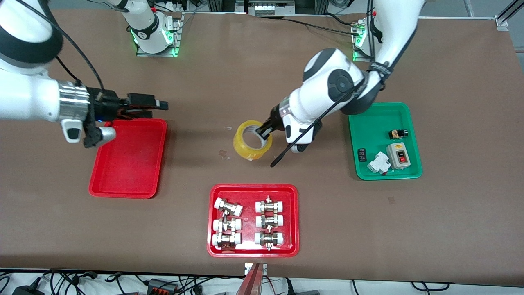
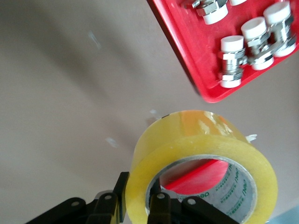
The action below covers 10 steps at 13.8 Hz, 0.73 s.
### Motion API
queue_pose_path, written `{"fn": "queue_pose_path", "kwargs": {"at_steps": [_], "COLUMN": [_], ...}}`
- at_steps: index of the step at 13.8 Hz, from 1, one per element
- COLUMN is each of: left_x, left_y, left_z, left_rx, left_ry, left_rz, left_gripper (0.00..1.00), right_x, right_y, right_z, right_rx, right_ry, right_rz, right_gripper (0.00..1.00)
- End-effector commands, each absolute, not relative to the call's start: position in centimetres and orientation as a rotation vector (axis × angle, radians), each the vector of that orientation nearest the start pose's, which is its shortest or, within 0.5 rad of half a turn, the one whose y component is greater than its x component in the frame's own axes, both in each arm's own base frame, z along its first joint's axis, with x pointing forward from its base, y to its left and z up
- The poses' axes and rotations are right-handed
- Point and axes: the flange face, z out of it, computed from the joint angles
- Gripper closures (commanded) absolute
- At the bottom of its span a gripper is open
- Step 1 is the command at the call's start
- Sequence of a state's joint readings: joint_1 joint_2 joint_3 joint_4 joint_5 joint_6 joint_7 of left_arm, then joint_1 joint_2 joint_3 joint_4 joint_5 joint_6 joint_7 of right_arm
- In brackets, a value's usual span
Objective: Left arm passes tape to right arm into tray
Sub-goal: 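Carry the tape with the left gripper while the right gripper reaches toward it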
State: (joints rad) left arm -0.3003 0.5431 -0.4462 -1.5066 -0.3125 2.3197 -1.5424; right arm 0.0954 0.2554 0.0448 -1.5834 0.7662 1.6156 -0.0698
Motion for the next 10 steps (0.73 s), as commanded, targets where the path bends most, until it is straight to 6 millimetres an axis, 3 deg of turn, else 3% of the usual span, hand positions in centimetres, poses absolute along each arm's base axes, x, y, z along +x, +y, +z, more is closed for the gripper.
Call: {"fn": "queue_pose_path", "kwargs": {"at_steps": [1,4,8,10], "left_x": [57.4,57.2,57.4,57.5], "left_y": [-46.7,-47.6,-48.5,-49.0], "left_z": [42.1,41.3,41.1,40.5], "left_rx": [-2.918,-2.758,-2.61,-2.576], "left_ry": [-2.175,-2.36,-2.591,-2.614], "left_rz": [0.628,0.816,0.885,0.903], "left_gripper": [1.0,1.0,1.0,1.0], "right_x": [61.8,63.0,64.4,64.8], "right_y": [16.7,17.1,17.5,18.7], "right_z": [47.7,45.1,42.4,41.5], "right_rx": [-2.301,-2.227,-2.151,-2.113], "right_ry": [-0.153,-0.167,-0.142,-0.11], "right_rz": [0.249,0.221,0.169,0.151], "right_gripper": [0.0,0.0,0.0,0.0]}}
